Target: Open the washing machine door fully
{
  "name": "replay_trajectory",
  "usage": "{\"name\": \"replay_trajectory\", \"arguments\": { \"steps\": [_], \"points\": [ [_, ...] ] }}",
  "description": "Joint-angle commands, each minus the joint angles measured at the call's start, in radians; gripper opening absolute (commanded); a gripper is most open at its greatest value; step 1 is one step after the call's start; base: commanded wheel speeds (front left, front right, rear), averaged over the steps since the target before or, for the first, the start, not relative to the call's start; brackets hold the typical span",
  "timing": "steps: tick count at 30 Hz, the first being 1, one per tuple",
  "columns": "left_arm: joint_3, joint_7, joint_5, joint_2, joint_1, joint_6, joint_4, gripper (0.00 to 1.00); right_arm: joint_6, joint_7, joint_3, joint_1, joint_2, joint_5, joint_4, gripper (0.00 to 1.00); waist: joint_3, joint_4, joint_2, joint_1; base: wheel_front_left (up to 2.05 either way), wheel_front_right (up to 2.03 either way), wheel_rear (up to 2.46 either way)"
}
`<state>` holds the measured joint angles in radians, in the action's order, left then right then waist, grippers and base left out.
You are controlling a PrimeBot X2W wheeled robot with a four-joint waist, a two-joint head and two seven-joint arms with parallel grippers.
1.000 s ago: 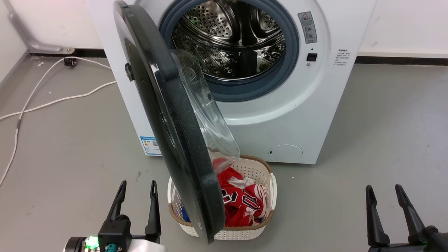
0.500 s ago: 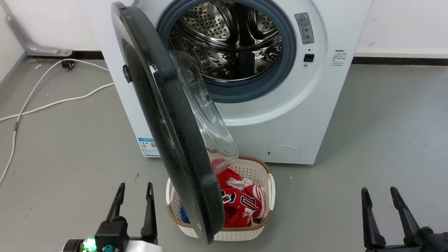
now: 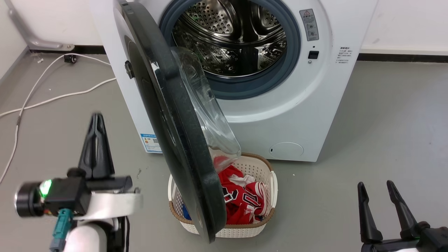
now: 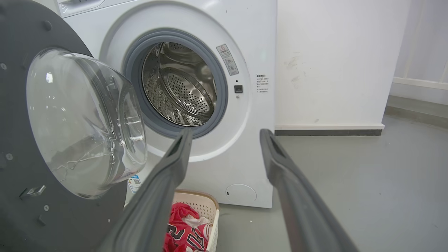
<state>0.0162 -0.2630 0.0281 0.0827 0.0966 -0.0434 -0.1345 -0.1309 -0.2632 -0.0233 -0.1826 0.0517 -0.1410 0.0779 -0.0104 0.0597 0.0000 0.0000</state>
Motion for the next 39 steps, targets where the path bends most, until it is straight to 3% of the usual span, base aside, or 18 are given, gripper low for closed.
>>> {"name": "replay_trajectory", "arguments": {
  "steps": [1,9,19,30,39],
  "points": [
    [-0.001,-0.003,-0.008,0.001,0.024,0.006,-0.024,0.0,0.0,-0.002,0.002,0.015,-0.003,0.003,0.003,1.0,0.002,0.001,0.0,0.0,0.0,0.0,0.0],
    [-0.107,-0.003,-0.051,0.0,0.157,0.044,-0.203,0.0,0.0,-0.002,0.019,0.02,-0.003,0.007,0.002,1.0,0.013,0.002,0.0,0.0,0.0,0.0,0.0],
    [-0.367,-0.002,-0.097,-0.015,0.252,0.086,-0.278,0.0,0.0,-0.002,0.036,0.03,-0.003,0.012,-0.002,1.0,0.022,0.007,0.0,0.0,0.0,0.0,0.0],
    [-0.641,-0.002,-0.089,-0.026,0.264,0.108,-0.214,0.0,0.0,-0.002,0.055,0.035,-0.003,0.021,-0.006,1.0,0.02,0.018,0.0,0.0,0.0,0.0,0.0],
    [-0.775,-0.003,-0.057,-0.024,0.189,0.112,-0.076,0.0,0.0,-0.002,0.065,0.038,-0.003,0.021,-0.008,1.0,0.018,0.028,0.0,0.0,0.0,0.0,0.0]
  ]
}}
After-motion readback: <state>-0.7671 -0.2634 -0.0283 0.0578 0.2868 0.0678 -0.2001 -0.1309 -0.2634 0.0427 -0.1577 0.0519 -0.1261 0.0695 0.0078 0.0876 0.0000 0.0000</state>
